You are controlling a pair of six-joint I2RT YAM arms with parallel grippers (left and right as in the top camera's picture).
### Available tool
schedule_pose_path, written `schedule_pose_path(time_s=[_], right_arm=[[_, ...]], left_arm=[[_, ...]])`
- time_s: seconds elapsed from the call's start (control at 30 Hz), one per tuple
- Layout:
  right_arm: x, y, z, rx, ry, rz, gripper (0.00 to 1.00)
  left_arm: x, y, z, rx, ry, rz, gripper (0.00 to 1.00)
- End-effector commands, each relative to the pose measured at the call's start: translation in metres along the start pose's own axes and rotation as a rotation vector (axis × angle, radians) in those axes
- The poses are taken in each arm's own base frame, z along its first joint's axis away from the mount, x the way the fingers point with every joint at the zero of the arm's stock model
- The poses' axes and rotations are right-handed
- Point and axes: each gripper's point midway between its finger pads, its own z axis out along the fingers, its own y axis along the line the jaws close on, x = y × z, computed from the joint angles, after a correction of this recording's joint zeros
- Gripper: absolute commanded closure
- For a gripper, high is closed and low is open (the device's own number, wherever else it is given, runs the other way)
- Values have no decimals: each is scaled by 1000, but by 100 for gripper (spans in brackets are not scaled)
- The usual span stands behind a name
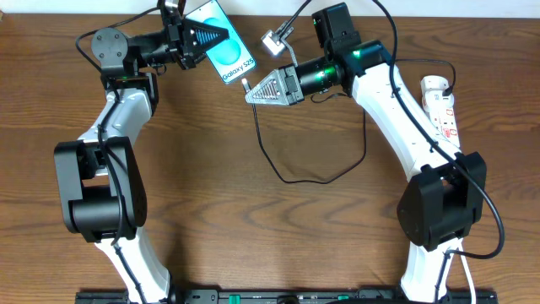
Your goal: Plug charger to phone and switch on socket
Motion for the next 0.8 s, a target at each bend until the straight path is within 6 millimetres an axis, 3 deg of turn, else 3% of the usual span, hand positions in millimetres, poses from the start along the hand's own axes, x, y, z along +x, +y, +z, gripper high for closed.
schedule_pose_path(time_s=[0.0,0.77], right_arm=[[3,-3,5,-14,11,14,99],[2,-5,5,-4,7,3,99]], left_arm=[[-2,-10,2,8,-4,32,93],[-1,-13,3,13,-1,46,93]])
